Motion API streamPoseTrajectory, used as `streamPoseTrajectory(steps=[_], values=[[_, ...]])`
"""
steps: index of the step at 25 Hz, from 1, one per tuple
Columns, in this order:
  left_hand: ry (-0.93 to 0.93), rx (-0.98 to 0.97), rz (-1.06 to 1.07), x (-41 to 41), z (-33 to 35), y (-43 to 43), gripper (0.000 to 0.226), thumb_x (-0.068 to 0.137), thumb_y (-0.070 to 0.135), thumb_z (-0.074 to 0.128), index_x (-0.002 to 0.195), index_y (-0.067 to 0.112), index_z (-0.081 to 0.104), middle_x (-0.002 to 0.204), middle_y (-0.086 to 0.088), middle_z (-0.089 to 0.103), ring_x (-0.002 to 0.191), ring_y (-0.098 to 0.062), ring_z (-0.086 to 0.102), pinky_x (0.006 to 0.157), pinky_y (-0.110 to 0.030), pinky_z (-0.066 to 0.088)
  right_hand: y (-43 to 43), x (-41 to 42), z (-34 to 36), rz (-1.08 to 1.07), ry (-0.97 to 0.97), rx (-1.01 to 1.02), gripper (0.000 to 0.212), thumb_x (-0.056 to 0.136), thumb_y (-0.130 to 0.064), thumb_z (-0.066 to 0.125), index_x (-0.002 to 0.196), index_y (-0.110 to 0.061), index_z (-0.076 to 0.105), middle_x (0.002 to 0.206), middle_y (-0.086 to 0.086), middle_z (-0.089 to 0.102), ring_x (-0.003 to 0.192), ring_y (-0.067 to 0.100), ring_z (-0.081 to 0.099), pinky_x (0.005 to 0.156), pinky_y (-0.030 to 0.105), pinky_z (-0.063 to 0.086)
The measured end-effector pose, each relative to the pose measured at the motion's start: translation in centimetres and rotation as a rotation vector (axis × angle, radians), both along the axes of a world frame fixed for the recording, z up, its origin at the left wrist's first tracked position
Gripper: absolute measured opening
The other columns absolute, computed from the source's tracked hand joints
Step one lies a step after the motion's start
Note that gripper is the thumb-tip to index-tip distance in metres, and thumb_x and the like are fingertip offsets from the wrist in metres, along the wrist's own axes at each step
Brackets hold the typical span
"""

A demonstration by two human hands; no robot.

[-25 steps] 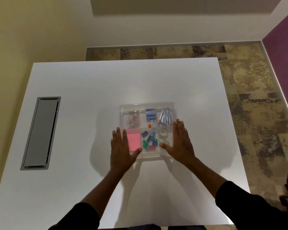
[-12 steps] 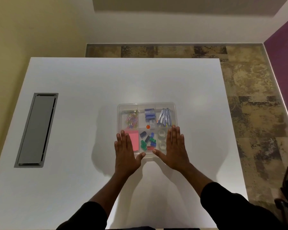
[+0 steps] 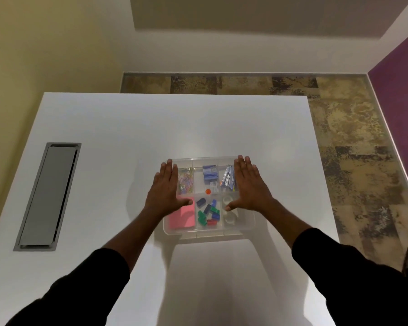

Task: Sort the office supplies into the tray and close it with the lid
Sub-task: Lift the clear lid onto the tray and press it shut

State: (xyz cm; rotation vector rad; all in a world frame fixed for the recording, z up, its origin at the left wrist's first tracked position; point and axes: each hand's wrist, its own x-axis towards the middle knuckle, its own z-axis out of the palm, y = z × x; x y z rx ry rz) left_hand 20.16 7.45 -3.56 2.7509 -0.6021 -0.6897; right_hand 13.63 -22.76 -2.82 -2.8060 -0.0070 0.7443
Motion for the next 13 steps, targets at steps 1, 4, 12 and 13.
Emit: streamPoseTrajectory(steps=[1,4,12,13], values=[[0.022,0.027,-0.023,1.0,0.0,0.0,0.143,0.077,0.073,0.078,0.168,0.006,-0.009,0.178,-0.016,-0.018,0.166,-0.034,-0.016,0.136,-0.056,0.009,-0.4,1.1,0.0,0.023,0.021,-0.005,0.167,0.061,-0.086,0.081,0.165,-0.006,-0.023,0.174,0.014,-0.030,0.160,0.034,-0.030,0.135,0.050,-0.006],[0.071,0.045,-0.082,2.5,-0.5,-0.2,0.147,0.074,0.067,0.085,0.168,0.007,-0.011,0.178,-0.015,-0.018,0.166,-0.034,-0.016,0.136,-0.054,0.006,-0.6,2.6,-0.1,0.063,0.080,-0.007,0.167,0.060,-0.084,0.083,0.165,-0.008,-0.024,0.174,0.012,-0.030,0.161,0.032,-0.030,0.135,0.052,-0.003],[0.116,-0.007,-0.057,3.1,-1.3,0.0,0.149,0.071,0.063,0.089,0.169,0.013,-0.010,0.178,-0.009,-0.020,0.166,-0.030,-0.017,0.133,-0.056,0.005,0.2,2.4,-0.5,0.024,0.080,0.002,0.165,0.059,-0.082,0.086,0.167,-0.012,-0.017,0.174,0.011,-0.029,0.162,0.032,-0.027,0.135,0.046,-0.001],[0.116,-0.003,-0.059,3.1,-1.3,0.0,0.149,0.070,0.065,0.088,0.169,0.013,-0.010,0.178,-0.009,-0.020,0.166,-0.030,-0.017,0.133,-0.056,0.004,0.1,2.4,-0.5,0.024,0.082,0.009,0.165,0.058,-0.082,0.086,0.167,-0.012,-0.017,0.174,0.011,-0.030,0.162,0.032,-0.027,0.134,0.046,-0.002]])
